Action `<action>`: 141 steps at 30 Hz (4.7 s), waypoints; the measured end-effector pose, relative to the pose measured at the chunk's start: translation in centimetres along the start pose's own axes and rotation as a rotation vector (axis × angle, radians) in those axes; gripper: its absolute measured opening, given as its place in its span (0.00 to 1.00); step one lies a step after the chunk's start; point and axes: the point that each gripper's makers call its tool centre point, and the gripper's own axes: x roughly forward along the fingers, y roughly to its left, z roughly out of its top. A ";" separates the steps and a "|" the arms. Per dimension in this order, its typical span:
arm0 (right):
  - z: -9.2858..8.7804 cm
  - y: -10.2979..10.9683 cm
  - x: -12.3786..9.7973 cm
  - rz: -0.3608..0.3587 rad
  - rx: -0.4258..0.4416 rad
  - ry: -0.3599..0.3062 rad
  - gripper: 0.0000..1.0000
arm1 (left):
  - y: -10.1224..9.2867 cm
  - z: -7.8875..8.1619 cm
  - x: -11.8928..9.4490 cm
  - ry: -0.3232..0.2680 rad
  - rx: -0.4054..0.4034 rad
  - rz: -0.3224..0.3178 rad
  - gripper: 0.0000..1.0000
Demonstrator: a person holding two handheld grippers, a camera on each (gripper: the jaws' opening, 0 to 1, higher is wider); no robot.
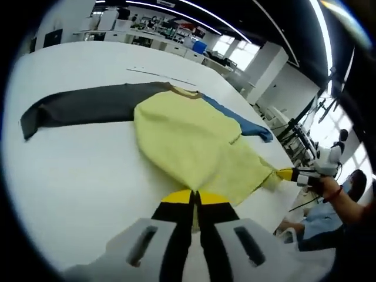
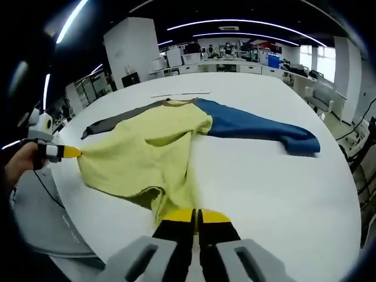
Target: Fold the garment on the visible template until the final outline fits inside the template.
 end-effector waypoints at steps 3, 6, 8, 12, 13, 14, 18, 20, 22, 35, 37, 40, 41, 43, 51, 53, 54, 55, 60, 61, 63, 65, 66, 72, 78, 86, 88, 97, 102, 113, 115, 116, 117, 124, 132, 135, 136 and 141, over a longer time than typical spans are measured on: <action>0.0 -0.1 -0.3 -0.014 0.009 -0.009 0.00 | 0.5 -0.2 -0.5 0.012 -0.002 -0.005 0.00; -0.1 -0.2 -0.7 -0.027 0.016 -0.013 0.00 | 0.9 -0.5 -0.9 0.027 -0.008 -0.004 0.00; -0.2 -0.2 -1.0 -0.033 0.018 -0.015 0.00 | 1.3 -0.8 -1.2 0.045 -0.022 0.000 0.00; -0.8 0.0 -1.7 -0.056 0.003 -0.013 0.00 | 2.2 -1.3 -1.8 0.063 -0.029 0.017 0.00; -1.0 0.0 -1.8 -0.060 0.001 -0.012 0.00 | 2.3 -1.4 -1.8 0.063 -0.037 0.016 0.00; -1.2 0.1 -2.0 -0.066 0.002 -0.014 0.00 | 2.4 -1.5 -1.9 0.064 -0.044 0.016 0.00; -2.1 0.3 -2.5 -0.103 0.036 -0.017 0.00 | 2.6 -1.8 -2.1 0.071 -0.051 0.019 0.00; -2.5 0.4 -2.7 -0.116 0.050 -0.018 0.00 | 2.8 -2.0 -2.1 0.075 -0.055 0.020 0.00; -3.1 0.7 -2.8 -0.125 0.050 -0.013 0.00 | 2.8 -2.2 -2.2 0.076 -0.056 0.023 0.00; -4.6 0.8 -2.1 -0.115 0.046 0.036 0.00 | 3.2 -2.3 -2.5 0.070 -0.039 0.016 0.00; -4.4 1.1 -2.0 -0.093 0.024 0.032 0.00 | 2.9 -2.4 -2.6 0.068 -0.037 -0.003 0.01; -4.1 0.9 -2.1 -0.101 0.009 0.028 0.03 | 2.5 -2.3 -3.0 0.060 -0.013 -0.020 0.06; -4.1 0.9 -2.1 -0.102 0.005 0.032 0.05 | 2.5 -2.4 -3.1 0.062 0.002 -0.023 0.07; -3.9 0.7 -2.2 -0.105 0.005 0.032 0.07 | 2.6 -2.6 -3.4 0.064 0.037 -0.025 0.08; -4.2 0.5 -1.7 -0.067 0.022 0.079 0.13 | 2.5 -4.6 -3.4 0.137 0.136 -0.049 0.19; -4.4 0.6 -1.6 -0.061 0.026 0.089 0.13 | 2.7 -5.3 -3.3 0.164 0.142 -0.050 0.18; -4.4 0.6 -1.6 -0.062 0.025 0.093 0.13 | 3.0 -5.7 -3.3 0.183 0.145 -0.039 0.16; -4.4 0.6 -1.6 -0.062 0.025 0.096 0.12 | 3.1 -5.9 -3.3 0.193 0.144 -0.025 0.15; -4.7 0.6 -1.4 -0.067 0.024 0.118 0.12 | 4.4 -6.1 -3.6 0.190 0.147 0.055 0.15; -4.8 0.5 -1.3 -0.069 0.026 0.122 0.11 | 4.6 -6.2 -3.7 0.188 0.157 0.069 0.15; -5.1 0.5 -1.2 -0.066 0.039 0.129 0.11 | 4.7 -6.4 -3.8 0.198 0.193 0.092 0.17; -5.3 0.3 -1.3 -0.076 0.044 0.140 0.10 | 4.6 -6.6 -3.7 0.199 0.191 0.097 0.20; -5.3 0.3 -1.2 -0.074 0.046 0.141 0.10 | 4.5 -6.6 -3.7 0.199 0.188 0.097 0.21; -5.3 0.4 -1.0 -0.066 0.058 0.146 0.07 | 5.0 -6.9 -3.7 0.203 0.173 0.133 0.18; -5.4 0.1 -1.0 -0.082 0.063 0.165 0.00 | 5.1 -7.2 -3.6 0.195 0.137 0.146 0.01; -5.7 0.1 -1.6 -0.072 0.059 0.169 0.00 | 5.4 -7.5 -4.7 0.221 0.145 0.168 0.00; -6.0 0.2 -1.7 -0.072 0.056 0.179 0.00 | 5.3 -7.7 -4.7 0.227 0.135 0.166 0.00; -5.8 0.5 -1.8 -0.058 0.066 0.163 0.00 | 5.3 -8.1 -4.7 0.224 0.135 0.168 0.02; -4.7 -0.1 -2.2 -0.069 0.092 0.112 0.11 | 5.3 -7.1 -4.9 0.175 0.149 0.179 0.30; -1.3 -1.4 -2.1 -0.043 0.135 -0.001 0.52 | 4.3 -3.7 -5.1 -0.010 0.181 0.136 0.66; -0.7 -1.9 -1.9 -0.041 0.132 -0.011 0.58 | 4.2 -3.3 -5.1 -0.028 0.200 0.131 0.70; -0.5 -2.2 -1.8 -0.042 0.132 -0.015 0.61 | 4.1 -3.1 -5.2 -0.034 0.207 0.130 0.72; -0.1 -2.7 -1.7 -0.041 0.137 -0.019 0.62 | 3.9 -2.9 -5.2 -0.040 0.213 0.127 0.74; 2.2 -5.9 -1.1 -0.039 0.258 -0.054 0.69 | 3.2 -1.4 -5.4 -0.111 0.260 0.104 0.86; 4.7 -10.5 -0.3 -0.095 0.279 -0.072 0.68 | 2.5 -0.9 -5.5 -0.133 0.302 0.098 0.99; 5.6 -12.0 0.1 -0.107 0.298 -0.081 0.67 | 2.2 -0.8 -5.6 -0.137 0.307 0.089 0.99; 5.8 -12.4 0.2 -0.111 0.300 -0.081 0.67 | 2.2 -0.7 -5.6 -0.138 0.309 0.090 0.99; 6.4 -14.6 1.0 -0.157 0.335 -0.080 0.60 | 2.0 -0.6 -5.6 -0.131 0.313 0.091 0.99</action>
